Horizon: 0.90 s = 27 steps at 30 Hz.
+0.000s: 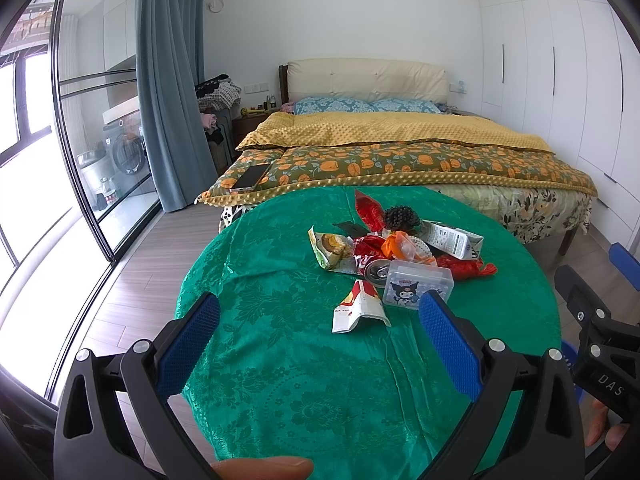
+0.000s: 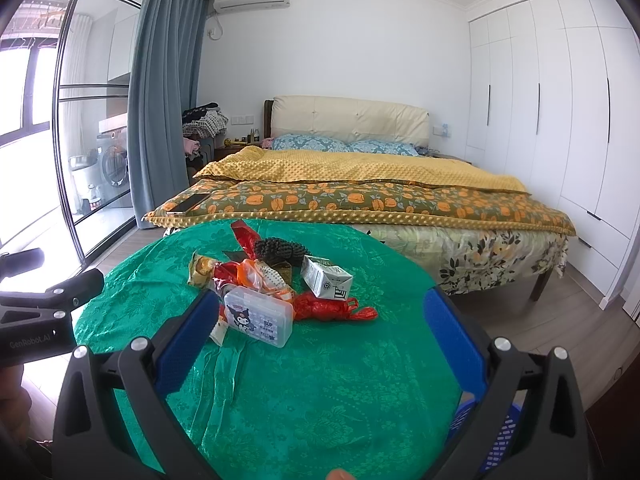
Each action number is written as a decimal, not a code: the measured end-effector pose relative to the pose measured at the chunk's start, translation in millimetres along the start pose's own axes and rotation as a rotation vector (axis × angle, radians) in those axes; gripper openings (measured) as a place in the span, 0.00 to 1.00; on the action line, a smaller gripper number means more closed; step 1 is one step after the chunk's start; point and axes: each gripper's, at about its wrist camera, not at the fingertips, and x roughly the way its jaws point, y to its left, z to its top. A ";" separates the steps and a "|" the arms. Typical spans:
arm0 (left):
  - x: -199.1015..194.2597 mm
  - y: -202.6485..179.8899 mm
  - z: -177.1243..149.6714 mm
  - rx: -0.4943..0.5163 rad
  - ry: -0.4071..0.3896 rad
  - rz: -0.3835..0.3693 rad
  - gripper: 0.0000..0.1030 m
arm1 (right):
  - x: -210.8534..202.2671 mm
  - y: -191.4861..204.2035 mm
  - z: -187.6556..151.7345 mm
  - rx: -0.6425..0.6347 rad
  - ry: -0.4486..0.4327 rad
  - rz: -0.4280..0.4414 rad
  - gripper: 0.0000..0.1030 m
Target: Collect trash
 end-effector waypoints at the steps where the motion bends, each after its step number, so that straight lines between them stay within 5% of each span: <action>1: 0.8 -0.5 -0.2 0.000 0.000 0.000 0.96 | 0.0 0.0 0.1 0.000 0.000 -0.001 0.95; 27: 0.6 -0.1 -2.9 0.000 -0.002 -0.002 0.96 | -0.6 0.0 1.0 0.001 -0.001 -0.001 0.95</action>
